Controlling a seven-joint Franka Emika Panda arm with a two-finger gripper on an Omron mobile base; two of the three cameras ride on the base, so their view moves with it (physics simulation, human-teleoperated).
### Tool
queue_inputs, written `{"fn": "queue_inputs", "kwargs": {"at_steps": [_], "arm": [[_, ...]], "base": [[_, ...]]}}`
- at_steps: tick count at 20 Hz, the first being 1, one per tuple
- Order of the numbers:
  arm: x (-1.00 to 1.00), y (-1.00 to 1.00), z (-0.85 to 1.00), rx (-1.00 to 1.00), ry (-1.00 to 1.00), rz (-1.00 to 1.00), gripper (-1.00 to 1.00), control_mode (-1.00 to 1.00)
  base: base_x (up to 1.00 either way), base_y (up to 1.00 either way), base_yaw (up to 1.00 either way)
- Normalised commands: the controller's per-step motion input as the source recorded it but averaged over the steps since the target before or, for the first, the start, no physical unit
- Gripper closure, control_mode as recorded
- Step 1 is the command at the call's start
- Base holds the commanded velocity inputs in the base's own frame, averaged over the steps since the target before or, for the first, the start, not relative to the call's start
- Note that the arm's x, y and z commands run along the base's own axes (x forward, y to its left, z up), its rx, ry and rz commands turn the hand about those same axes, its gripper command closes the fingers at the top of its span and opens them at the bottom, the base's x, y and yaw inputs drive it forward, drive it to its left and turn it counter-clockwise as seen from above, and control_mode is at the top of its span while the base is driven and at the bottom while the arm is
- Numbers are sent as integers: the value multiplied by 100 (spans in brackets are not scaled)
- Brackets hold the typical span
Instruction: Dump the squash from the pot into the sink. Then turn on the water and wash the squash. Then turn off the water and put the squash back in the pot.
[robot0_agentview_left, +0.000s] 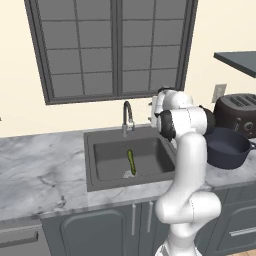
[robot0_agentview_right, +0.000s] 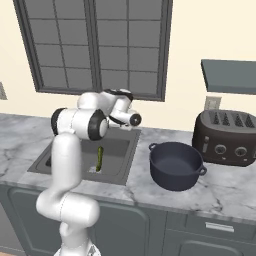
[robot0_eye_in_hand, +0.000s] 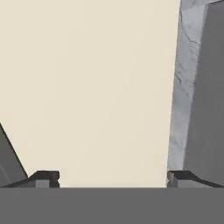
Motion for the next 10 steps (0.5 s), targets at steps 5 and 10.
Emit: {"fn": "queue_inputs", "kwargs": {"at_steps": [5, 10], "arm": [[-100, -36, 52, -2, 0, 1, -100, -100], [-96, -30, 81, -7, -4, 7, -100, -100]], "base": [[0, 0, 0], [0, 0, 0]]}}
